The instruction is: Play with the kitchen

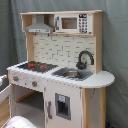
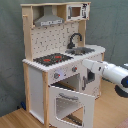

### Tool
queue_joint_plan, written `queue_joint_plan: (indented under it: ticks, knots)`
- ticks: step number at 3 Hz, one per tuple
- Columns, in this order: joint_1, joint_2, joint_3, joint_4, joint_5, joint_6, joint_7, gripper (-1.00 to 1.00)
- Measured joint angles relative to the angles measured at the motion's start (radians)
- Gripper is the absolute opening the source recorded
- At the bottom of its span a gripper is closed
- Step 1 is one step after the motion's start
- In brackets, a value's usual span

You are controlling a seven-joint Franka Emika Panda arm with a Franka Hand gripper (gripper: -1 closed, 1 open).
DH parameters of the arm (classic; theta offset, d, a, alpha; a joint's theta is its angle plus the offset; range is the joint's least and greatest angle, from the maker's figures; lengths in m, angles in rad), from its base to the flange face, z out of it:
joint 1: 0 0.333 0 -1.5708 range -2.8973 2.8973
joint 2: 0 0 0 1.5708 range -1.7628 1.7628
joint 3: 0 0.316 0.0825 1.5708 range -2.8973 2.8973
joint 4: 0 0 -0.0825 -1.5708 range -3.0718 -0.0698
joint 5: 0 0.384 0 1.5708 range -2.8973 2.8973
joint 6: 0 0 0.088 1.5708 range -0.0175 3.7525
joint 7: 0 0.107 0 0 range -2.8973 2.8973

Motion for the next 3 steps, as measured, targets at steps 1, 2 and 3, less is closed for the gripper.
queue_joint_plan:
  ticks: [1,2,3]
  knots:
    - [-0.033,0.001,-0.033,0.016,-0.002,-0.050,0.080,1.00]
    - [-0.095,0.018,-0.062,0.044,-0.001,-0.062,0.177,1.00]
    - [-0.164,0.046,-0.075,0.079,0.005,-0.062,0.263,1.00]
